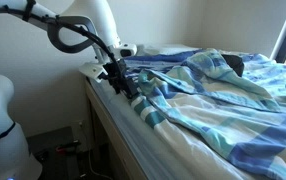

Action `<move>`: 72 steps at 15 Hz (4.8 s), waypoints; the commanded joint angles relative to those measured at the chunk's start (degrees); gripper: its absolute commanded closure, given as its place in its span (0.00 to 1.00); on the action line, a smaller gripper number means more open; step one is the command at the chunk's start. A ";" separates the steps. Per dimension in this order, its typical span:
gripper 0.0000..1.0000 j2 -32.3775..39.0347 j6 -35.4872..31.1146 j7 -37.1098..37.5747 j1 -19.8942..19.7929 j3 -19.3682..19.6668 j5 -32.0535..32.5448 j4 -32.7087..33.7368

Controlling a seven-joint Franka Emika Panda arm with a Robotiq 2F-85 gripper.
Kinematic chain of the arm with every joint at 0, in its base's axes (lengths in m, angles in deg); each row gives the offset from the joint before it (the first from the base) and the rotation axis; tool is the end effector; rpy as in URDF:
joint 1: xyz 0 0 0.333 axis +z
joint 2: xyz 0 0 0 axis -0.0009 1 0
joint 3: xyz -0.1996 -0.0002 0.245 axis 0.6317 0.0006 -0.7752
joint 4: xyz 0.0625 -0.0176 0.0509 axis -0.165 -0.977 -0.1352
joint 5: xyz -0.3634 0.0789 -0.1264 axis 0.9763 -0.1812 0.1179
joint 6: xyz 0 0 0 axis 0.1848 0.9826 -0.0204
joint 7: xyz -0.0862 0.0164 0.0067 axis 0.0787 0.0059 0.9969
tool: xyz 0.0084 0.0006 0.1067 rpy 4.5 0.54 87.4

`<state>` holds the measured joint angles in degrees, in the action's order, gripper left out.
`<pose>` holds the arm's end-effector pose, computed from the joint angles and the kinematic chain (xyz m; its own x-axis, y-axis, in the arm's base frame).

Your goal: Straighten the top bedspread

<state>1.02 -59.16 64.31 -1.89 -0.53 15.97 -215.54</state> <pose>0.3548 -0.0849 0.4406 0.9350 0.1717 0.3103 0.1555 -0.9849 0.0763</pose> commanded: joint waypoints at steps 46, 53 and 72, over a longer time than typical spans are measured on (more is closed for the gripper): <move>0.00 9.47 -3.25 5.77 0.37 0.13 -11.57 23.72; 0.00 19.75 -10.25 4.58 0.18 3.41 -13.54 31.25; 0.00 45.48 -2.82 -1.37 -11.70 5.49 -42.95 55.32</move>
<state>43.25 -64.83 64.67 -9.84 7.03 -22.98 -164.07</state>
